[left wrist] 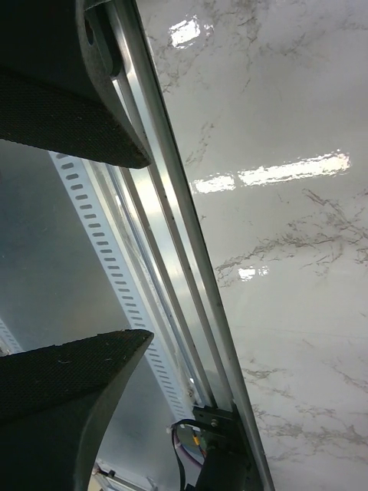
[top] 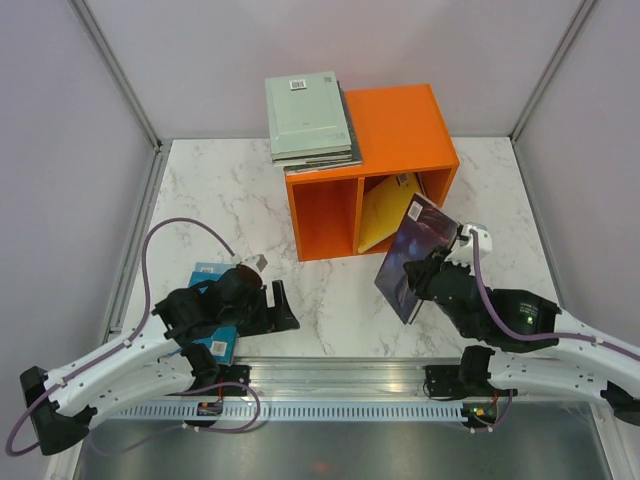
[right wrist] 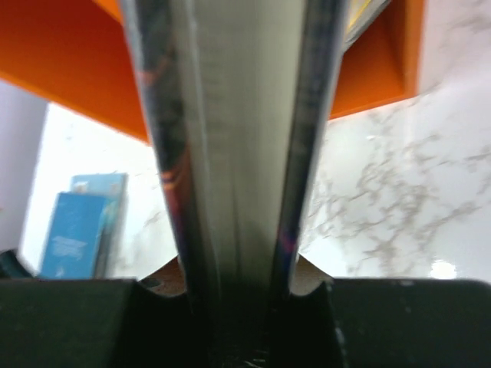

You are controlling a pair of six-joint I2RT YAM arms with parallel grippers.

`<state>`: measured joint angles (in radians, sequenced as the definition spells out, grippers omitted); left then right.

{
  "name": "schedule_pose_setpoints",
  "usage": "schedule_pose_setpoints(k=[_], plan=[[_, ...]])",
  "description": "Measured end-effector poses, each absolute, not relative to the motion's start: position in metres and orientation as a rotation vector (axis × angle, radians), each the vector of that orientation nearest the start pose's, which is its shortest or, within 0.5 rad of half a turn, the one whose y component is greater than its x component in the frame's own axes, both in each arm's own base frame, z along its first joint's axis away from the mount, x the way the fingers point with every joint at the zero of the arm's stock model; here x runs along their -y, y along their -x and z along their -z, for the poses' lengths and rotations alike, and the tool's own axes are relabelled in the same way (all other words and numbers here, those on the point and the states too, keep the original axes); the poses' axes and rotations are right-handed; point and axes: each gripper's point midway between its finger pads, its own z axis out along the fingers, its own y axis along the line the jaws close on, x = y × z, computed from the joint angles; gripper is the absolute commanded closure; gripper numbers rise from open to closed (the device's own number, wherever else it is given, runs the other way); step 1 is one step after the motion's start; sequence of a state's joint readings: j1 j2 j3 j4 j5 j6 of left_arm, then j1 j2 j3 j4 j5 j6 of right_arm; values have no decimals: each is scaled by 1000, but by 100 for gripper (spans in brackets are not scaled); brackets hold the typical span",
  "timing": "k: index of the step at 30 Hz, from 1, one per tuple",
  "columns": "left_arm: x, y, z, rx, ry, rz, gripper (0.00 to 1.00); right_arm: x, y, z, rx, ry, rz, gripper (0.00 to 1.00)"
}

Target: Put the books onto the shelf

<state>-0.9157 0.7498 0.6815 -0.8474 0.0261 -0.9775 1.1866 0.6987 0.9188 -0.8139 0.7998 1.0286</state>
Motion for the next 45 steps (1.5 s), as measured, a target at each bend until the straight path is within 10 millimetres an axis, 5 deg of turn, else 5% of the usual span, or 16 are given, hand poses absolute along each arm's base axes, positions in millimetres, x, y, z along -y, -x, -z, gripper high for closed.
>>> schedule_pose_setpoints(k=[7, 13, 19, 35, 45], plan=[[180, -89, -135, -2638, 70, 801, 12, -149, -196, -262, -1956, -252, -342, 100], [173, -86, -136, -2633, 75, 795, 12, -142, -249, -250, -2037, -311, -250, 100], [162, -81, -139, -2612, 95, 792, 12, -116, -273, -250, -2050, -376, -263, 100], [147, -71, -132, -2656, 114, 736, 14, -145, -312, -228, -1861, -543, -595, 100], [139, -65, -131, -2706, 115, 676, 14, -149, -355, -215, -1728, -631, -570, 100]])
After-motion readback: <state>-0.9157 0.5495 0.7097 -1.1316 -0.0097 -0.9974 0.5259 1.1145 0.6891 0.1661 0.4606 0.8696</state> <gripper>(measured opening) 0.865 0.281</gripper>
